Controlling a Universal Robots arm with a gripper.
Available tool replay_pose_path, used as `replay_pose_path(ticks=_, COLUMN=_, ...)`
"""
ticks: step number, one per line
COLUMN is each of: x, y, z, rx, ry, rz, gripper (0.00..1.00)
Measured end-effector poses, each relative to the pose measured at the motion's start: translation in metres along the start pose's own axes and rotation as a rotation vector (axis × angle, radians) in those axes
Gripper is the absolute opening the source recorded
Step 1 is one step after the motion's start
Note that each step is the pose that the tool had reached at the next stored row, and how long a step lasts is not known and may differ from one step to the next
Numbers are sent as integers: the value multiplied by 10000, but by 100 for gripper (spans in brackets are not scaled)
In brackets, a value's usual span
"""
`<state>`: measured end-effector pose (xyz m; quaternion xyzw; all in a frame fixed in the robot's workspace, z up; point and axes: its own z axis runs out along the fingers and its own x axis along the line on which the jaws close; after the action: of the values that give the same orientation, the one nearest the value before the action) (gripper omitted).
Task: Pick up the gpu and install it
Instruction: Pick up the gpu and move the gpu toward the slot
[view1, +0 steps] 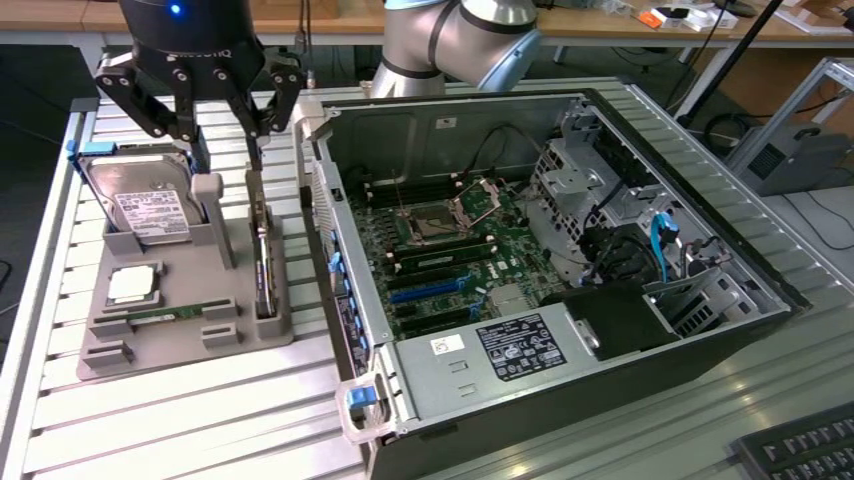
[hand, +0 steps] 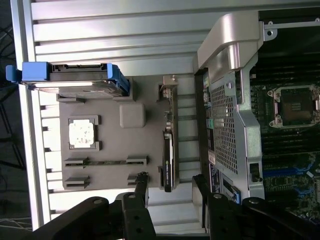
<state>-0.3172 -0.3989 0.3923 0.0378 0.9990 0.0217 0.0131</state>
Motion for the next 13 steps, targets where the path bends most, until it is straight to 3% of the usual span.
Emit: replay_pose_path(ticks=13, x=1, y=-2, z=29, rx=0, ry=0, rz=0, gripper=48)
